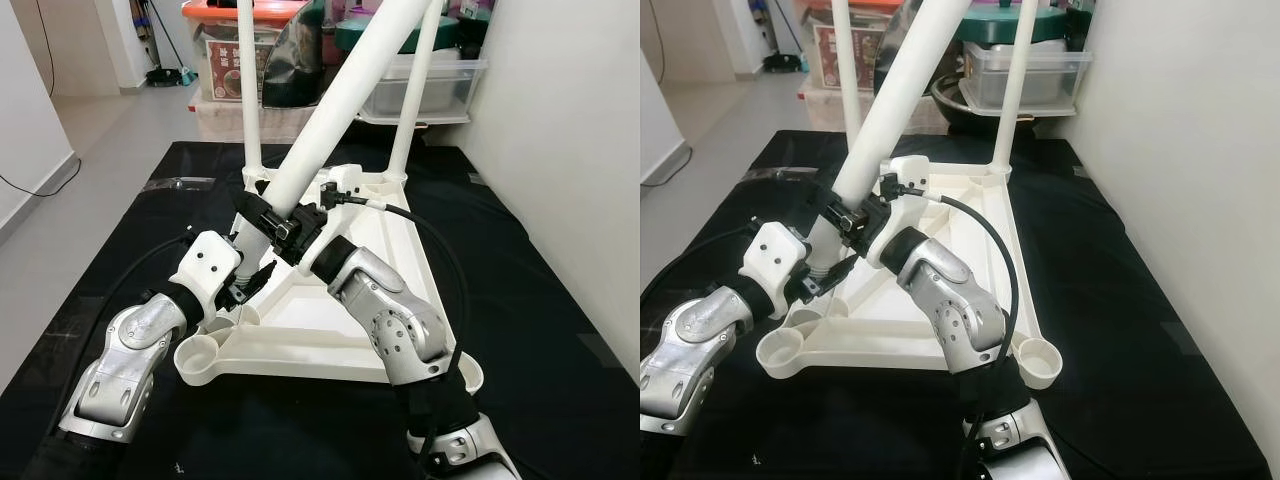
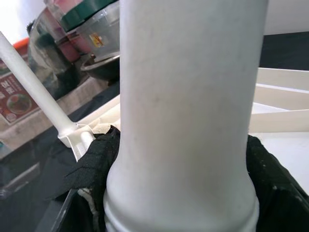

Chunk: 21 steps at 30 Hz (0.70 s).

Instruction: Building children table

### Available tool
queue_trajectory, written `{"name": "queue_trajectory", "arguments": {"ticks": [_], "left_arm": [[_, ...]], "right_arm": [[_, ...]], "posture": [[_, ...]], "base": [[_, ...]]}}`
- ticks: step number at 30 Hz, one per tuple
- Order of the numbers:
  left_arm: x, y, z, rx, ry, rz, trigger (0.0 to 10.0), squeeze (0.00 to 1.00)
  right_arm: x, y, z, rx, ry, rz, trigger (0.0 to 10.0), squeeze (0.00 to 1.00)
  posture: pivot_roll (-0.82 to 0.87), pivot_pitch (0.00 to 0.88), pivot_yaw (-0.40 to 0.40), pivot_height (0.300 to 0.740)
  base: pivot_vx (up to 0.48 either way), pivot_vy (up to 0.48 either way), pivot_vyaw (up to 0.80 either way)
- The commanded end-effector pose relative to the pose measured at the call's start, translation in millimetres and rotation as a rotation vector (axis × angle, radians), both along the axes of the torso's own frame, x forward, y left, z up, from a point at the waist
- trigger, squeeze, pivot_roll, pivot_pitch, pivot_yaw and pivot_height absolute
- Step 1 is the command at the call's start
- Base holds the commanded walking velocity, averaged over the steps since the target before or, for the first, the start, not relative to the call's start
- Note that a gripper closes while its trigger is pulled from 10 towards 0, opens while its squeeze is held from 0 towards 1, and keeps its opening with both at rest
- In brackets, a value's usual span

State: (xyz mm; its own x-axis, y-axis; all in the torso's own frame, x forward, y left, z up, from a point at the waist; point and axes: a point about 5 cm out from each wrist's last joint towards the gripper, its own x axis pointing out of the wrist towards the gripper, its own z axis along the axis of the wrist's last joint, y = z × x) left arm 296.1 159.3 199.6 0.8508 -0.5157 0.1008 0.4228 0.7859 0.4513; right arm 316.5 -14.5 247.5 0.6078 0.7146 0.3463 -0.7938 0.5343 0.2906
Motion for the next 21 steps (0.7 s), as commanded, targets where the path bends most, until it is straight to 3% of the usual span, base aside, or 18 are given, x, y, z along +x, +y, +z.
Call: {"name": "queue_trajectory", "arguments": {"ticks": [1,2,10,11,12,16,18,19,20,21], "left_arm": [[1.5,14.4,-9,-0.012,0.047,0.064,10.0,0.06],[1.6,16.2,-7,-0.033,0.042,0.062,10.0,1.00],[-3.7,17.1,0,-0.080,0.031,0.027,10.0,1.00],[-7.0,16.1,2,-0.104,0.026,0.018,10.0,1.00],[-7.0,16.1,2,-0.104,0.026,0.018,10.0,1.00],[-14.5,13.5,3,-0.130,0.043,0.003,10.0,1.00],[-15.2,13.9,2,-0.140,0.050,0.010,10.0,1.00],[-18.5,13.8,-3,-0.133,0.072,0.006,10.0,0.68],[-18.5,13.8,-3,-0.133,0.072,0.006,10.0,0.68],[-22.7,13.6,-10,-0.119,0.102,-0.002,10.0,0.00]], "right_arm": [[1.6,-6.1,14,0.129,-0.035,-0.057,0.0,0.00],[3.2,-8.4,16,0.130,-0.042,-0.064,0.0,0.00],[17.5,-27.8,23,0.120,-0.075,-0.142,0.0,0.00],[26.9,-42.1,31,0.115,-0.096,-0.201,0.0,0.00],[26.9,-42.1,31,0.115,-0.096,-0.201,0.0,0.00],[44.7,-80.8,48,0.123,-0.139,-0.332,0.0,0.00],[47.0,-87.3,50,0.124,-0.144,-0.349,0.0,0.00],[49.5,-97.9,55,0.131,-0.161,-0.368,0.0,0.00],[49.5,-97.9,55,0.131,-0.161,-0.368,0.0,0.00],[49.7,-106.5,62,0.142,-0.187,-0.360,0.0,0.00]], "posture": [[0.09,0.000,-0.032,0.740],[0.09,0.000,-0.030,0.740],[0.10,0.000,-0.029,0.740],[0.10,0.000,-0.028,0.740],[0.10,0.000,-0.028,0.740],[0.10,0.000,-0.027,0.740],[0.10,0.000,-0.027,0.740],[0.10,0.000,-0.029,0.740],[0.10,0.000,-0.029,0.740],[0.11,0.000,-0.031,0.740]], "base": [[0.000,0.000,0.00],[0.000,0.000,0.00],[0.000,0.000,0.00],[0.000,0.000,0.00],[0.000,0.000,0.00],[0.000,0.000,0.00],[0.000,0.000,0.00],[0.000,0.000,0.00],[0.000,0.000,0.00],[0.000,0.000,0.00]]}}
